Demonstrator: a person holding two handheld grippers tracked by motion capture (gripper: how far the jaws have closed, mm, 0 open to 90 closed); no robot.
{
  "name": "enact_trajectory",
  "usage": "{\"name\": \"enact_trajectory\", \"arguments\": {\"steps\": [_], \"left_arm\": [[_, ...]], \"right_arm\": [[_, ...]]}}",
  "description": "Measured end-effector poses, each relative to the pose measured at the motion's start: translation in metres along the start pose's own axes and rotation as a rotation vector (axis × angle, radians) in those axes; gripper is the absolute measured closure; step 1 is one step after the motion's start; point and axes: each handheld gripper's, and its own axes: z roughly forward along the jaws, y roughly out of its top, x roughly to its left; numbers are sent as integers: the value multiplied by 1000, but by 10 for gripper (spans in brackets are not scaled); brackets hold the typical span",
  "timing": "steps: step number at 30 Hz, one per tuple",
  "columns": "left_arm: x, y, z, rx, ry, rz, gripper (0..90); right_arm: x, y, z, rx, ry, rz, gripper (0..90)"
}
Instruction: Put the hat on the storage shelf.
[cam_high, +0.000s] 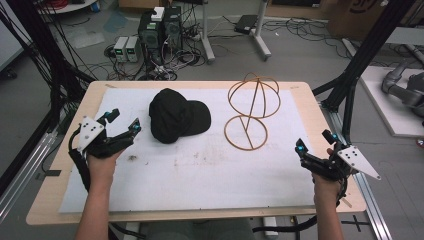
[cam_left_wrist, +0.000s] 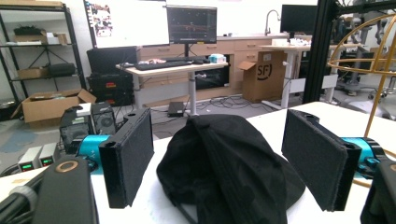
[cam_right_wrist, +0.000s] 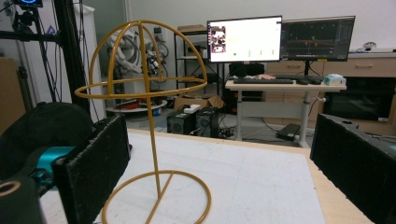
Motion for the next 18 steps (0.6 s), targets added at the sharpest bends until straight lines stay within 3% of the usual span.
{"name": "enact_trajectory", "arguments": {"steps": [6, 18], "left_arm": [[-4, -3, 16, 14, 1, -2, 251], [0, -11, 38, 34, -1, -44, 256]], "right_arm": [[0, 0, 0, 0, 3, -3, 44], [-1, -2, 1, 3, 1, 5, 44]]}}
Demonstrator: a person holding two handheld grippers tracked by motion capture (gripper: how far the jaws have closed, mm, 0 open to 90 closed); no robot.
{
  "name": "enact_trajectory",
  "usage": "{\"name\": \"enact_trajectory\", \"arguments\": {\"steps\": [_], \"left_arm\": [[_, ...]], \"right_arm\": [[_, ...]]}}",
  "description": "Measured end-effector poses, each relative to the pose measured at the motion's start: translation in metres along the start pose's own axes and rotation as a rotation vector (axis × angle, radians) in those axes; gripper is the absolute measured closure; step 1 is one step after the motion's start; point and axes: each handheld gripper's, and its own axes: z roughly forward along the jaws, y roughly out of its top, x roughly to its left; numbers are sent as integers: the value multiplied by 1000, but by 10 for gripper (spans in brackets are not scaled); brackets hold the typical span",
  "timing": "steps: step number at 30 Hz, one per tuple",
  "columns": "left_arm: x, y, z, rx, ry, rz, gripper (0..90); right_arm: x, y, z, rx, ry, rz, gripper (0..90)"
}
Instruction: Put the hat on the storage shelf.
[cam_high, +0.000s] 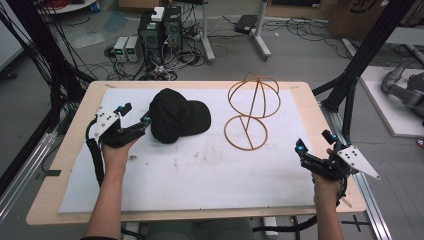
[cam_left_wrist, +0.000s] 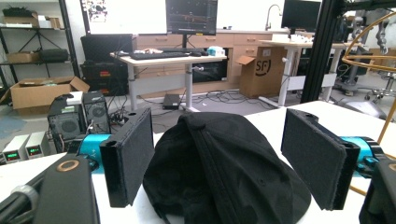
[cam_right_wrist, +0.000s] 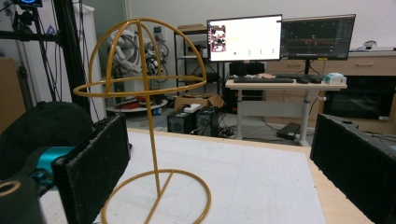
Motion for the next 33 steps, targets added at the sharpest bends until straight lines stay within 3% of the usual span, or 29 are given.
{"name": "enact_trajectory", "arguments": {"steps": [11, 19, 29, 33], "left_arm": [[-1, -2, 28, 40, -22, -36, 252], [4, -14, 45, 66, -29, -102, 253], [7, -27, 58, 96, -44, -142, 257], [9, -35, 65, 128, -59, -178, 256]], "right_arm": [[-2, -1, -1, 5, -4, 7, 43], [-3, -1, -1, 4, -4, 9, 44], [-3, -1, -2, 5, -6, 15, 44], [-2, -1, -2, 8, -7, 13, 44]]}}
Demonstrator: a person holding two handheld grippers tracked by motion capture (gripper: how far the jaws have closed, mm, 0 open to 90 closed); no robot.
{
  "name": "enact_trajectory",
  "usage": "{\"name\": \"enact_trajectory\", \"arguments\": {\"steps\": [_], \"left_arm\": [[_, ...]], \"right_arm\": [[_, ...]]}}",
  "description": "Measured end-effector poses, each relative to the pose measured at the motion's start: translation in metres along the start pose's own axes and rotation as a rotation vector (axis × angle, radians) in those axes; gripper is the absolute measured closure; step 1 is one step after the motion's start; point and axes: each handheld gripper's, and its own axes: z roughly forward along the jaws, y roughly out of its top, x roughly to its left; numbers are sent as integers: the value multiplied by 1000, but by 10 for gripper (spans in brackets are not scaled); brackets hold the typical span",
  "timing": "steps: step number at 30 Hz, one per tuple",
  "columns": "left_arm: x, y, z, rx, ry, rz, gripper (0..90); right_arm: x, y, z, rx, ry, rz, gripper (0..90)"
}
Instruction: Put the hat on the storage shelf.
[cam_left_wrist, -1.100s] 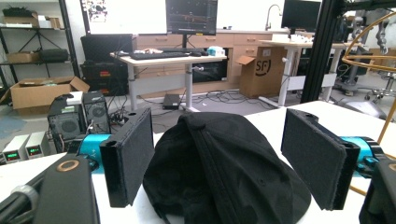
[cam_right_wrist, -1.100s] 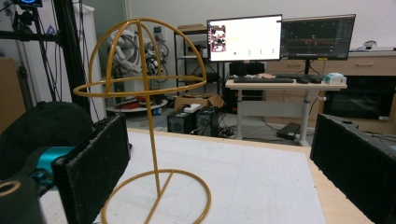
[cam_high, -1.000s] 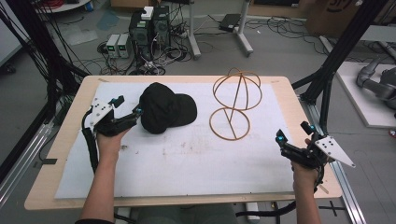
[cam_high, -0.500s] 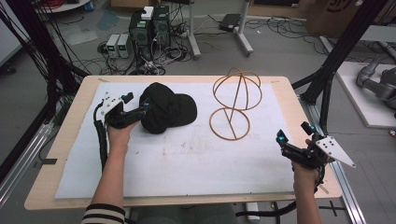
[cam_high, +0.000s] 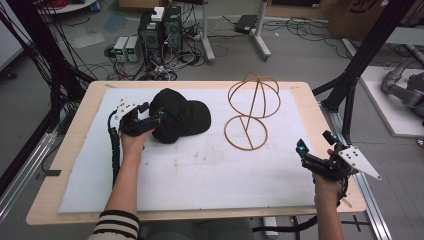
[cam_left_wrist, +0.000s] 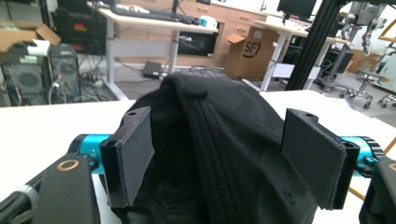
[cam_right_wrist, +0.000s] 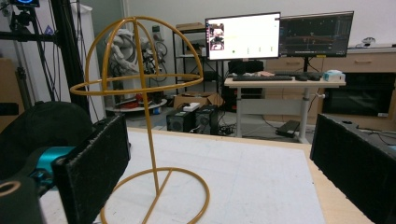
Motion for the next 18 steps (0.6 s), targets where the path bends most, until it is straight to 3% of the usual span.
{"name": "enact_trajectory", "arguments": {"steps": [11, 18], "left_arm": [[-2, -9, 11, 34, -27, -23, 271], [-2, -10, 12, 38, -53, -50, 350]], "right_arm": [[-2, 0, -1, -3, -6, -2, 43], [-1, 0, -1, 0, -6, 7, 44]]}}
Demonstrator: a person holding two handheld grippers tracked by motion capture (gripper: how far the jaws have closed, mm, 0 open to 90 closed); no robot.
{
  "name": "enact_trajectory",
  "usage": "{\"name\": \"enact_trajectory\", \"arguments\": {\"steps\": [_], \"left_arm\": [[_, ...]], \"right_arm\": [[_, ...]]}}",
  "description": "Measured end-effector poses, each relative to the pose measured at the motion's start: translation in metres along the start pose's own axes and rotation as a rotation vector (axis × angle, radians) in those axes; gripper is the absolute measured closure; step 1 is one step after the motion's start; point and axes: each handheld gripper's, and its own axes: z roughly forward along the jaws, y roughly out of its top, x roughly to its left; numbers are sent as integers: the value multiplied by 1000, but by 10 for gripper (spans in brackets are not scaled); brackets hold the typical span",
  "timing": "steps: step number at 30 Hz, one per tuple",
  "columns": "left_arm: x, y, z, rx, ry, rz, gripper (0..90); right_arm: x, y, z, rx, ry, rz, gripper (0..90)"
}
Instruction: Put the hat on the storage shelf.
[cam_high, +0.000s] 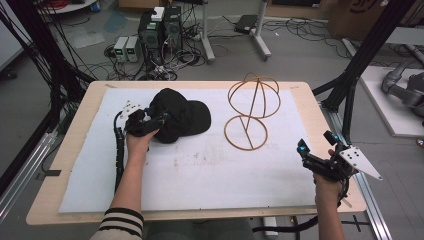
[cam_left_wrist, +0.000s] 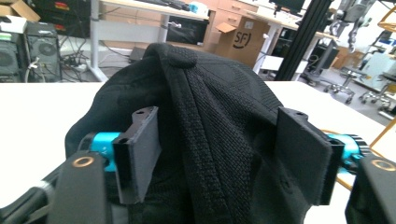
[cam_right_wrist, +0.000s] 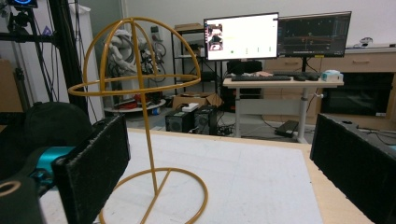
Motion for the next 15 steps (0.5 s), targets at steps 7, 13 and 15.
{"name": "enact_trajectory", "arguments": {"steps": [7, 13, 15], "left_arm": [[-1, -2, 2, 1, -56, -26, 474], [0, -2, 1, 7, -50, -34, 662], [1, -1, 0, 10, -49, -37, 716]], "right_arm": [[0, 0, 0, -1, -1, -2, 44], [0, 0, 0, -3, 0, -9, 44], [0, 0, 0, 0, 0, -5, 44]]}}
